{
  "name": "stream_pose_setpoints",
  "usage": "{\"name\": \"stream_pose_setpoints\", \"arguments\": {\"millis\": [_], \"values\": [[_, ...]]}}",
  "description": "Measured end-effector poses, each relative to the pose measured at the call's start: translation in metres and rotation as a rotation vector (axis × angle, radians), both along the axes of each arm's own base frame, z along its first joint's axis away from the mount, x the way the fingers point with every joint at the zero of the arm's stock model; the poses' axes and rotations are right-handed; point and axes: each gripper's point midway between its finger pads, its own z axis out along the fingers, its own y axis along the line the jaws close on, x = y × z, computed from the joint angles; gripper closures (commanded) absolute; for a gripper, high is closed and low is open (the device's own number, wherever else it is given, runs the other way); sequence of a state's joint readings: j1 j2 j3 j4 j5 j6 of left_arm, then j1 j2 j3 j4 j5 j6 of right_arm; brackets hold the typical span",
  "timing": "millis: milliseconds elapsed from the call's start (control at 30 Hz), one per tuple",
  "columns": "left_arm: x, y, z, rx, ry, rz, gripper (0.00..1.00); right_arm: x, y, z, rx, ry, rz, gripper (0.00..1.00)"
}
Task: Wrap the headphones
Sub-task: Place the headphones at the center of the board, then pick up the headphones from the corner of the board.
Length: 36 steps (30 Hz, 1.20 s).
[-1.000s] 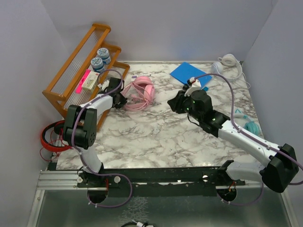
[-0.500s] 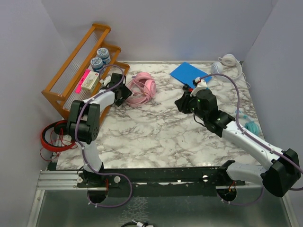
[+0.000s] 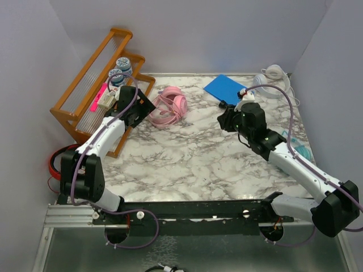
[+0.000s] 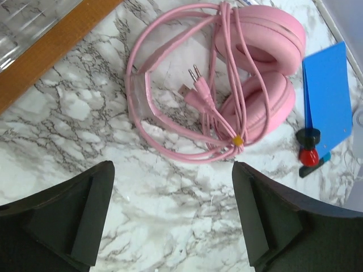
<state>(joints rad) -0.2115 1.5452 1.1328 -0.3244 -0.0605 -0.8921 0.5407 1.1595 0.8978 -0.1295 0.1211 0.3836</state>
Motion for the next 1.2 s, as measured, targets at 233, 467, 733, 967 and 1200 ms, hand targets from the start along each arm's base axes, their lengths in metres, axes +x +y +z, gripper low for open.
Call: {"name": "stream_pose_setpoints", "arguments": {"millis": [233, 467, 733, 967, 1200], "values": [[-0.045, -0.013, 0.040, 0.013, -0.036, -0.127, 0.01, 0.008, -0.022, -0.005, -0.009, 0.020, -0.095, 0.50], [-0.097, -0.009, 0.045, 0.049, 0.014, -0.204, 0.01, 0.019, -0.051, -0.016, 0.012, 0.067, -0.257, 0.40], [-0.129, 0.003, 0.037, 0.121, 0.029, -0.269, 0.01, 0.058, -0.122, -0.038, 0.066, 0.183, -0.522, 0.19], [-0.143, -0.001, 0.038, 0.144, -0.039, -0.376, 0.01, 0.092, -0.180, -0.046, 0.090, 0.219, -0.783, 0.06], [-0.155, -0.017, 0.017, 0.087, -0.028, -0.488, 0.01, 0.134, -0.257, -0.062, 0.164, 0.235, -1.128, 0.05]]}}
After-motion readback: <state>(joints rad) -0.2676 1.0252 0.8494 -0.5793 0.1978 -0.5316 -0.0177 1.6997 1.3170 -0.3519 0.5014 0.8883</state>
